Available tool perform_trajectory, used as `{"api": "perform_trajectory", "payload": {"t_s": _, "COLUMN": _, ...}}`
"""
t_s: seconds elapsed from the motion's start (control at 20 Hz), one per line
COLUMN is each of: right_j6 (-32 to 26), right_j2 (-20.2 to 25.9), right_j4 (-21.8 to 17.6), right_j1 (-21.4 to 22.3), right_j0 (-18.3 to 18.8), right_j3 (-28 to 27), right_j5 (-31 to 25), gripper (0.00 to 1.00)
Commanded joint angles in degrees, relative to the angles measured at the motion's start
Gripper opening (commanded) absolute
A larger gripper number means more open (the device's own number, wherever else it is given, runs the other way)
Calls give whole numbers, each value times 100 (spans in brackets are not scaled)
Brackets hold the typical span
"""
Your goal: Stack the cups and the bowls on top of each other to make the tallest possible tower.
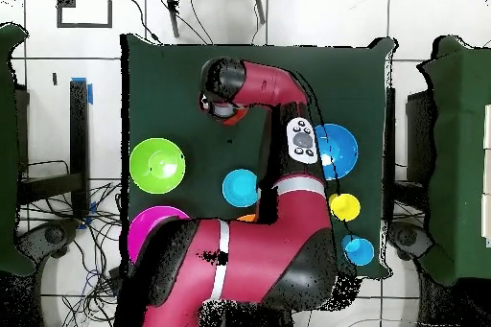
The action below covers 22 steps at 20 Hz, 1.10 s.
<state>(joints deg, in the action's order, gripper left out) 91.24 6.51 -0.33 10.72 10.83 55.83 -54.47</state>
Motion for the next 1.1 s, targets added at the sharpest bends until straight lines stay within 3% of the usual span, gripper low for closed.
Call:
{"api": "perform_trajectory", "payload": {"t_s": 0.05, "right_j6": 55, "right_j2": 146, "right_j4": -390, "right_j1": 244, "right_j0": -254, "right_j3": -257, "right_j5": 185, "gripper": 0}}
{"api": "perform_trajectory", "payload": {"t_s": 0.45, "right_j6": 290, "right_j2": -16, "right_j4": -338, "right_j1": 483, "right_j0": -410, "right_j3": 51, "right_j5": 248, "gripper": 0}}
{"api": "perform_trajectory", "payload": {"t_s": 1.1, "right_j6": 276, "right_j2": 119, "right_j4": -232, "right_j1": 40, "right_j0": -217, "right_j3": 33, "right_j5": 821, "gripper": 0}}
